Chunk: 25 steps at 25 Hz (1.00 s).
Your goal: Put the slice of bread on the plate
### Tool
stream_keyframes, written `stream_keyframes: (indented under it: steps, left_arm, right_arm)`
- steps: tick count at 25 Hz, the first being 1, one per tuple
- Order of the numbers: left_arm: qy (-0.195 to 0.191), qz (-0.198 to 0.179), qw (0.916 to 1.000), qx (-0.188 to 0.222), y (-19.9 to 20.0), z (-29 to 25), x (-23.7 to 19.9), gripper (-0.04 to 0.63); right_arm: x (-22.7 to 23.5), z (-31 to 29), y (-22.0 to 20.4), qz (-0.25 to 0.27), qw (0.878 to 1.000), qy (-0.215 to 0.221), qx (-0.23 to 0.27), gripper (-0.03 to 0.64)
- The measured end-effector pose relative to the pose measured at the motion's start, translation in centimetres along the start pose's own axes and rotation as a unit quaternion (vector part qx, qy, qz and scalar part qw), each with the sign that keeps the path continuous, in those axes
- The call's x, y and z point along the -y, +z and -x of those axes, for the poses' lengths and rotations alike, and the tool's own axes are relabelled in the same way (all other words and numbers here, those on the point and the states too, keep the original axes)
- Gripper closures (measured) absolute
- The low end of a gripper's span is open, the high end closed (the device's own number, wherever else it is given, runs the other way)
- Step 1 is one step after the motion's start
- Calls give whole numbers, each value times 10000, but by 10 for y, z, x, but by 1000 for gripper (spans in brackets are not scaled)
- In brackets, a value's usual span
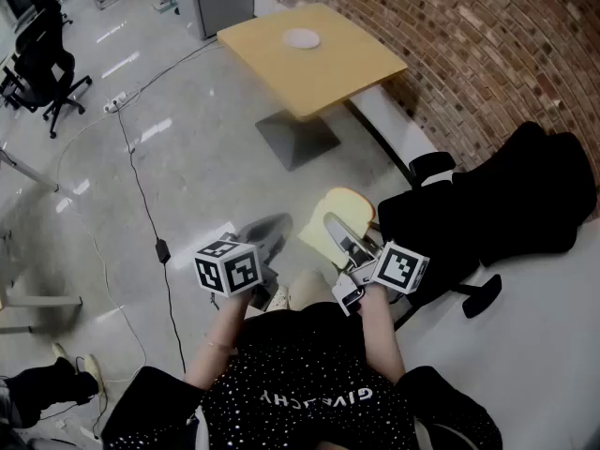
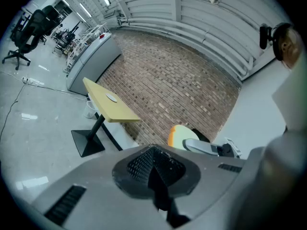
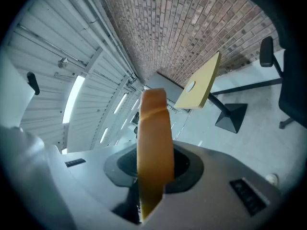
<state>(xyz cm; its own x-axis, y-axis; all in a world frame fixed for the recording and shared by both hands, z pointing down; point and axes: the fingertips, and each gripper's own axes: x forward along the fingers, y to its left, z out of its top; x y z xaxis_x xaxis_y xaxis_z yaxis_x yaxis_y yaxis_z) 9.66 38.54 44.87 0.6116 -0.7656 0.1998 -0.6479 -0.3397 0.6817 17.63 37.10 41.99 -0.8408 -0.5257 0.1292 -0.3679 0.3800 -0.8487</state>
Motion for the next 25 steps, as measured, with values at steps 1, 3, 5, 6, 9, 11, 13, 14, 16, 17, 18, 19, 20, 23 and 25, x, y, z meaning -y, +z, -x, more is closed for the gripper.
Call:
stream_keyframes:
  steps: [1,3,5,6,9,11,13,14,16,17,18,19,20,23,25]
  left_arm:
    - [-20,19,10000,47,5,0,-2,586]
    - [-52,64,9999,120,15,1,-7,586]
    - [-52,118,9998,138,21,-1,-15,586]
    - [-35,143,9998,126,23,-3,-19,586]
    - [36,204,9998,58,29,-16,-34,586]
    - [35,218,9998,33,38,-28,-41,586]
    - [27,187,9998,59,53,-38,-46,586]
    - [35,166,9998,89,62,-42,-50,586]
    - [51,137,9998,155,79,-50,-57,586]
    - [57,127,9997,186,86,-55,-61,586]
    - [65,122,9997,220,93,-61,-64,586]
    - [70,126,9996,254,100,-66,-68,586]
    - [67,139,9995,282,106,-72,-71,586]
    - [31,122,9995,300,122,-90,-76,586]
    - [36,18,9995,298,134,-100,-79,586]
  right_arm:
    - [0,-4,2,-14,10000,-5,25,518]
    - [1,-11,4,-56,10000,-13,64,518]
    - [4,-19,5,-124,9999,-19,83,518]
    - [6,-23,7,-154,9998,-22,89,518]
    - [15,-36,18,-140,9998,-21,104,518]
    - [23,-46,33,-110,9999,-27,125,518]
    - [26,-60,50,-95,9999,-5,142,518]
    - [26,-68,58,-67,9999,6,142,518]
    - [26,-83,74,18,9999,40,136,518]
    - [27,-90,82,47,9999,74,129,518]
    - [27,-97,89,60,9999,115,113,518]
    - [28,-103,95,64,9998,154,93,518]
    - [29,-109,101,62,9998,177,76,518]
    - [37,-122,121,97,9998,141,99,518]
    - [43,-130,134,130,9998,46,132,518]
